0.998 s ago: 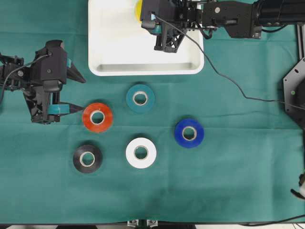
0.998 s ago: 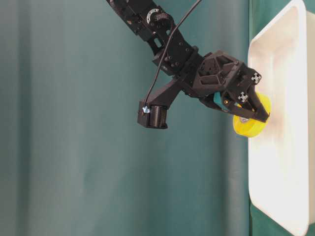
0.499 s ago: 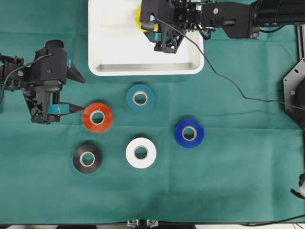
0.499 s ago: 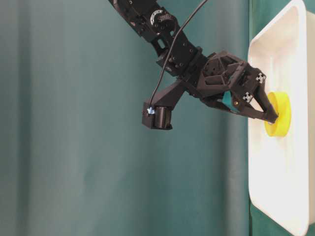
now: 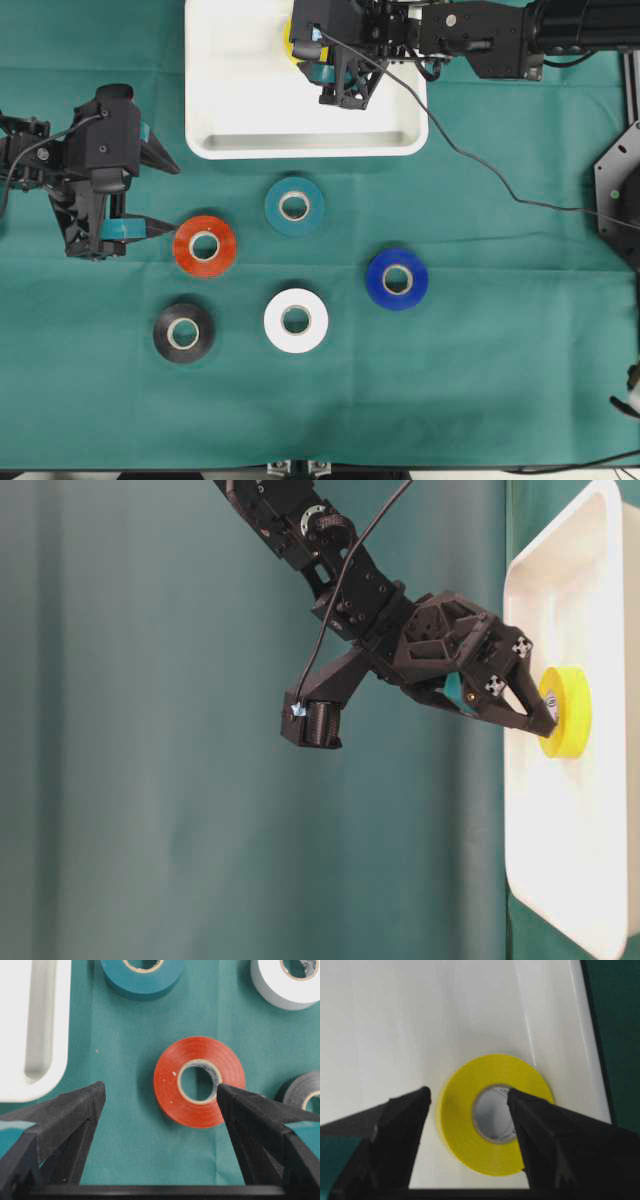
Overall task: Put the tape alternately from left to right into the white case.
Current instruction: 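Release yellow roll in tray and withdraw right gripper, then move left gripper over black tape roll and lower into hole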
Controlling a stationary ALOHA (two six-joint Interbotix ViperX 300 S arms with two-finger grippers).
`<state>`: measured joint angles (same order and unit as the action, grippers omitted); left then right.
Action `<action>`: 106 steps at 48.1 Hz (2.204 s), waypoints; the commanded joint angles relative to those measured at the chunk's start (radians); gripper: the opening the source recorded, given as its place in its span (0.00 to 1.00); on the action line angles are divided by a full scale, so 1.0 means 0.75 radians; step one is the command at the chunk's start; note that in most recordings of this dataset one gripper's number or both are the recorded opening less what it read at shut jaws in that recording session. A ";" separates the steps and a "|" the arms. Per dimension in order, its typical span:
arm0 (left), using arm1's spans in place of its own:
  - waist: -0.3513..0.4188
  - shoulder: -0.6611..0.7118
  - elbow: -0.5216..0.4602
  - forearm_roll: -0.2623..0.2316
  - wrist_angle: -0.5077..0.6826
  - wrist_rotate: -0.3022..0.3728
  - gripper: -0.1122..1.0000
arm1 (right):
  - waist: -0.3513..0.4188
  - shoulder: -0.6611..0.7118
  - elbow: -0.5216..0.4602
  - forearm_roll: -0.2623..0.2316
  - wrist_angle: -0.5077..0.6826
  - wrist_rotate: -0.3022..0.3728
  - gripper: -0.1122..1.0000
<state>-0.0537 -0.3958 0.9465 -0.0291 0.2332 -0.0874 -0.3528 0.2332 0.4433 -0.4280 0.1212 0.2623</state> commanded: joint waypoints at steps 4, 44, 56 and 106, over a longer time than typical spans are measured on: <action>-0.004 -0.006 -0.027 -0.002 -0.004 -0.002 0.63 | 0.053 -0.074 -0.008 -0.002 0.018 0.002 0.74; -0.004 -0.006 -0.031 -0.002 -0.006 -0.002 0.63 | 0.432 -0.317 0.176 0.043 0.035 0.014 0.74; -0.004 -0.006 -0.029 -0.002 -0.004 -0.035 0.63 | 0.507 -0.342 0.217 0.078 0.055 0.088 0.74; -0.096 0.031 -0.020 -0.002 -0.004 -0.186 0.63 | 0.607 -0.432 0.352 0.055 0.174 0.362 0.74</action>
<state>-0.1089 -0.3789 0.9465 -0.0291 0.2332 -0.2102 0.0997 -0.0706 0.7179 -0.3820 0.2592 0.5323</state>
